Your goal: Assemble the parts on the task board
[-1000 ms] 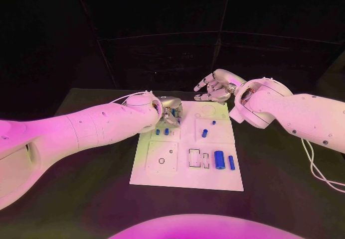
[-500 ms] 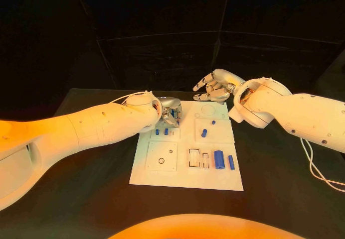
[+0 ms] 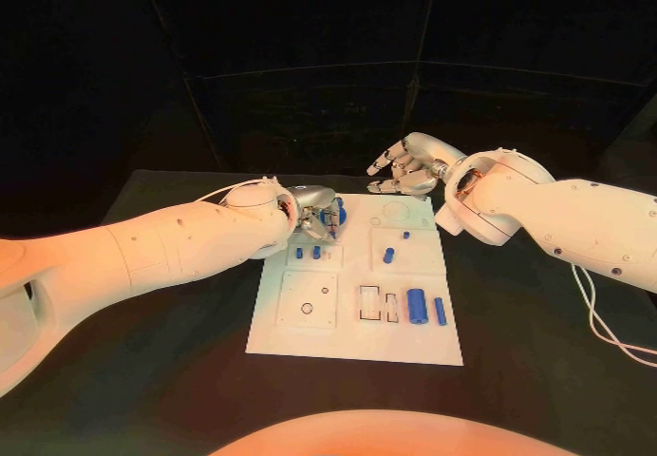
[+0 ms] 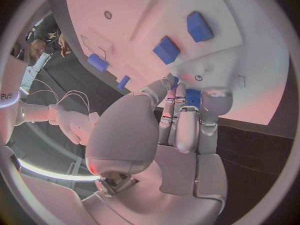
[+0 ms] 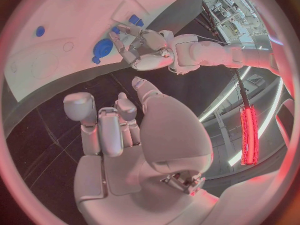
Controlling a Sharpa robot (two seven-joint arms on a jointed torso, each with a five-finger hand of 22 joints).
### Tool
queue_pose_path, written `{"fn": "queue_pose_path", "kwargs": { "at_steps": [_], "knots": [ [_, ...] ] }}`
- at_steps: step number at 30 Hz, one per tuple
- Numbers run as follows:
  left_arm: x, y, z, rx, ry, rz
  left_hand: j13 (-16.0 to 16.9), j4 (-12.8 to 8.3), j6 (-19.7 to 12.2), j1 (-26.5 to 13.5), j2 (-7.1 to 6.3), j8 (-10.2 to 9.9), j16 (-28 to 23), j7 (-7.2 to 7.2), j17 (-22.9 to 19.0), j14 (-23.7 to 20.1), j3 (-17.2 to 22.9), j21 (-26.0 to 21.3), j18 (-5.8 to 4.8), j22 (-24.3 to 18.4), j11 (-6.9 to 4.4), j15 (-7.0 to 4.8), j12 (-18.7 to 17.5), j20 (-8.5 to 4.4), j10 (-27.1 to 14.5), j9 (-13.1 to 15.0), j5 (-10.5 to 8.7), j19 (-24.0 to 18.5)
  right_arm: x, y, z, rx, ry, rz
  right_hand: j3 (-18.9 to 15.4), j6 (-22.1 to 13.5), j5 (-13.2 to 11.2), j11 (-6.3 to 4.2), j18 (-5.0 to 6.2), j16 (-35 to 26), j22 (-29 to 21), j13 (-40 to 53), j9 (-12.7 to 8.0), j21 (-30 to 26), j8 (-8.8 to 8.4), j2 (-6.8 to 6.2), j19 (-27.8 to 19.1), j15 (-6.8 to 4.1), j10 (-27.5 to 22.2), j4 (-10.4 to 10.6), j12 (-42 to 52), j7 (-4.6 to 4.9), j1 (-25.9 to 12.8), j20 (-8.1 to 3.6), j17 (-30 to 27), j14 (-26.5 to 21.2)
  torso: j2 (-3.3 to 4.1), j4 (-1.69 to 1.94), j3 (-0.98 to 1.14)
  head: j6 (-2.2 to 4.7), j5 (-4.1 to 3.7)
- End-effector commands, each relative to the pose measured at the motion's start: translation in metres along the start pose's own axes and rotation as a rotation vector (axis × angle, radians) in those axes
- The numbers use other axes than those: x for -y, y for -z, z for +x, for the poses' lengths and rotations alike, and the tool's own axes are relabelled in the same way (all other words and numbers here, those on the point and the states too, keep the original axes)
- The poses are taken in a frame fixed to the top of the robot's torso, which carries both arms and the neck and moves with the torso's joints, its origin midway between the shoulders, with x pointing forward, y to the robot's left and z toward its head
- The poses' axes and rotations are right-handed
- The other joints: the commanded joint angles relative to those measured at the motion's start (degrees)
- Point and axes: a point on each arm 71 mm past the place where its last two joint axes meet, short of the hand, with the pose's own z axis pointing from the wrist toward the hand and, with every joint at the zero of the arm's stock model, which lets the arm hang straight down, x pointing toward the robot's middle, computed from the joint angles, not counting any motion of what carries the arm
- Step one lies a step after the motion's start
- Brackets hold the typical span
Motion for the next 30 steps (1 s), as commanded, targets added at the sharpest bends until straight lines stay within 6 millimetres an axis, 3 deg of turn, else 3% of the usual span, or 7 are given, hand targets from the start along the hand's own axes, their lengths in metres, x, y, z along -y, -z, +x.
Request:
{"fn": "queue_pose_path", "kwargs": {
  "at_steps": [1, 6, 14, 30],
  "knots": [
    [0.002, 0.006, -0.011, 0.069, 0.041, 0.03, -0.01, 0.08, 0.41, -0.6, -0.09, -0.24, 0.21, 0.2, -0.09, 1.22, 0.4, 0.3, -1.07, 0.08, -0.07, -0.38, -0.31, -0.05, 0.34, 0.03, 0.13, 0.55, 0.0, 0.0, -0.002, 0.012, -0.002, -0.005, 0.18, -0.34, 0.27, -0.02, 0.4, -0.16, -0.06, -0.07, -0.09, -0.34, 0.23, -0.03, -0.4, -0.39, -0.48, -0.01, -0.3, -0.09, 0.22, 0.06, -0.06, 2.59, 0.03, 0.05, -0.03, 0.13, -0.1],
    [-0.005, 0.017, -0.018, 0.081, 0.072, 0.024, -0.01, 0.01, 0.42, -0.83, -0.28, -0.49, 0.22, 0.26, -0.14, 1.23, 0.68, 0.5, -1.12, 0.34, -0.02, -0.35, -0.69, -0.04, 0.43, 0.0, 0.11, 0.62, 0.001, 0.001, -0.003, 0.013, -0.001, -0.003, 0.18, -0.34, 0.27, -0.02, 0.4, -0.16, -0.06, -0.07, -0.09, -0.34, 0.23, -0.03, -0.4, -0.39, -0.48, -0.01, -0.3, -0.09, 0.22, 0.06, -0.06, 2.59, -0.02, 0.25, -0.09, 0.03, -0.04],
    [-0.024, 0.03, -0.019, 0.031, 0.081, -0.023, 0.02, 0.11, 0.72, -1.7, -0.91, -0.84, 0.19, 0.25, -0.37, 1.2, 0.78, 0.6, -1.15, 0.54, 0.01, -0.29, -1.33, -0.01, 0.88, 0.01, 0.06, 0.65, 0.002, 0.001, -0.004, 0.012, -0.001, -0.001, 0.18, -0.34, 0.27, -0.02, 0.4, -0.16, -0.06, -0.07, -0.09, -0.34, 0.23, -0.03, -0.4, -0.39, -0.48, -0.01, -0.3, -0.09, 0.22, 0.06, -0.06, 2.59, 0.1, -0.08, 0.0, 0.05, 0.31],
    [-0.039, 0.031, -0.017, -0.024, 0.078, -0.076, 0.04, 0.26, 0.84, -2.33, -1.37, -1.13, 0.14, 0.21, -0.59, 1.16, 0.64, 0.52, -1.14, 0.53, 0.0, -0.29, -1.8, 0.01, 1.12, 0.01, 0.05, 0.6, 0.002, 0.0, -0.003, 0.01, 0.0, -0.003, 0.18, -0.34, 0.27, -0.02, 0.4, -0.16, -0.06, -0.07, -0.09, -0.34, 0.23, -0.03, -0.4, -0.39, -0.48, -0.01, -0.3, -0.09, 0.22, 0.06, -0.06, 2.59, 0.09, -0.18, 0.04, -0.12, 0.51]
  ]
}}
